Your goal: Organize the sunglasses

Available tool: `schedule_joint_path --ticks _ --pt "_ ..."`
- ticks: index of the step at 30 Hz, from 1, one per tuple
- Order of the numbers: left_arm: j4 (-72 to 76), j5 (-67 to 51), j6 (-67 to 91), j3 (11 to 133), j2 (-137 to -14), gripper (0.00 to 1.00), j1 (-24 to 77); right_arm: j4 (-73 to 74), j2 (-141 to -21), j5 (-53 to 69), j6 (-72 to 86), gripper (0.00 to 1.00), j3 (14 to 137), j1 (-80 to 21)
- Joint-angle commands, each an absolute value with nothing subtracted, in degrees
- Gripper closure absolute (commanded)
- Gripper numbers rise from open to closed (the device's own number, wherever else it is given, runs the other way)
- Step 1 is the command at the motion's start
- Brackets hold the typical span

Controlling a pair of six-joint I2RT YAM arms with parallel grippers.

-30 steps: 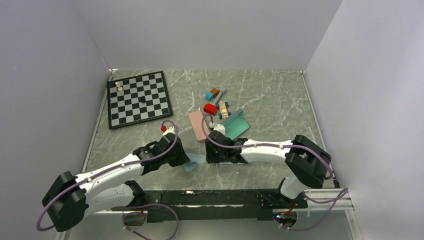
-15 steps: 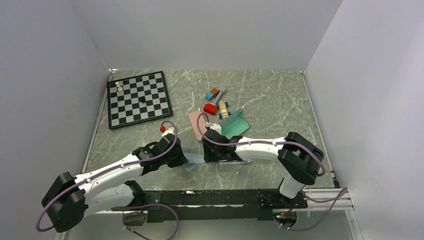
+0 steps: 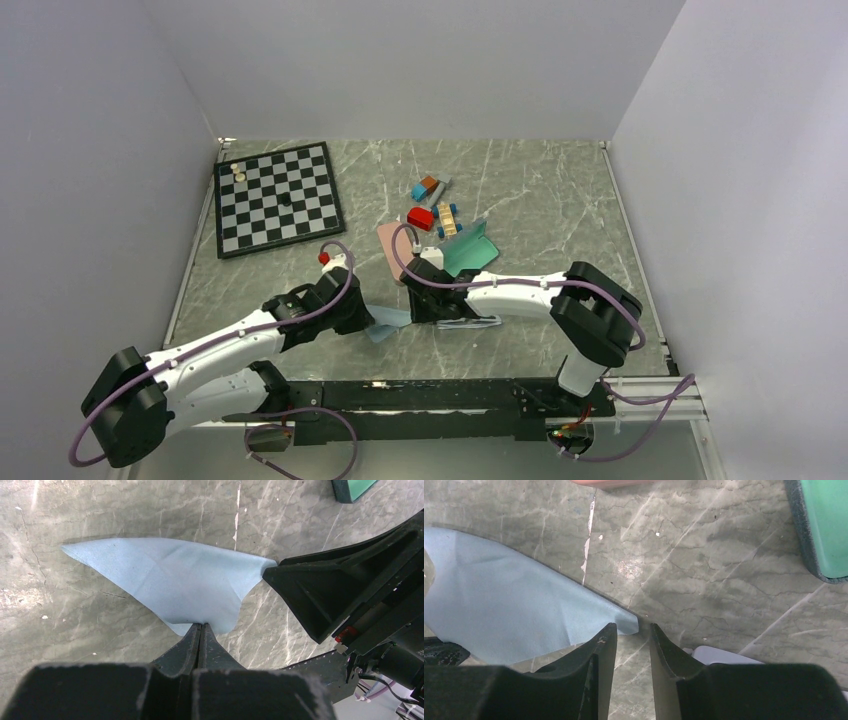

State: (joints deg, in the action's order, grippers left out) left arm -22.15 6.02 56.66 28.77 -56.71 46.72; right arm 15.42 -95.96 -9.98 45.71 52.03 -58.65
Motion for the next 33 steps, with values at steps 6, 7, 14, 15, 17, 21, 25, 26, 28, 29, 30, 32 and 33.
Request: schedule_joint_path --ticks 6,7,14,15,17,21,25,26,28,29,30,32,33 --pt "-22.65 7.63 56.51 30.67 -55.51 1.00 46.97 16.07 -97.18 -8.46 45.07 0.74 53.26 -58.71" --pt "-22.64 7.71 56.44 30.60 -55.35 1.00 46.95 16.05 -97.02 -8.48 44.93 0.78 53.26 -58.71" --pt "-22.25 8.52 55.50 30.74 -53.84 1.00 46.98 12.42 -94.46 -8.15 44.49 1.00 51.78 -58.71" --pt "-22.28 8.53 55.27 30.88 -53.84 1.00 46.98 11.91 -94.33 -8.16 44.41 1.00 51.81 -58.71" --pt "-22.22 8.53 54.88 31.02 -53.59 1.00 46.98 11.00 -94.22 -8.41 44.30 1.00 52.07 -58.71" --pt "-22.11 9.03 54.07 31.14 -52.84 1.00 47.02 8.97 -92.80 -9.11 43.84 1.00 51.39 -58.71" --pt "-22.91 9.76 53.72 31.42 -52.63 1.00 46.99 12.53 -91.90 -12.34 43.48 1.00 52.22 -58.63" --pt "-22.86 9.65 53.70 31.38 -52.71 1.00 47.01 13.50 -91.85 -13.43 43.69 1.00 52.35 -58.58" --pt "-22.50 9.23 53.66 31.29 -53.06 1.00 47.00 14.67 -91.80 -15.13 44.08 1.00 52.62 -58.42" --pt "-22.61 9.11 53.70 31.29 -53.20 1.00 47.02 14.42 -91.72 -15.19 44.12 1.00 52.53 -58.28" --pt "-22.71 8.99 53.56 31.29 -53.41 1.00 47.00 13.45 -91.31 -14.64 43.78 1.00 52.12 -58.26" --pt "-23.09 8.97 53.42 31.44 -53.42 1.00 47.02 10.75 -90.06 -13.01 43.20 1.00 51.04 -58.27" --pt "-23.11 8.84 53.25 31.53 -53.22 1.00 47.01 9.75 -89.56 -12.05 42.63 1.00 50.71 -58.27"
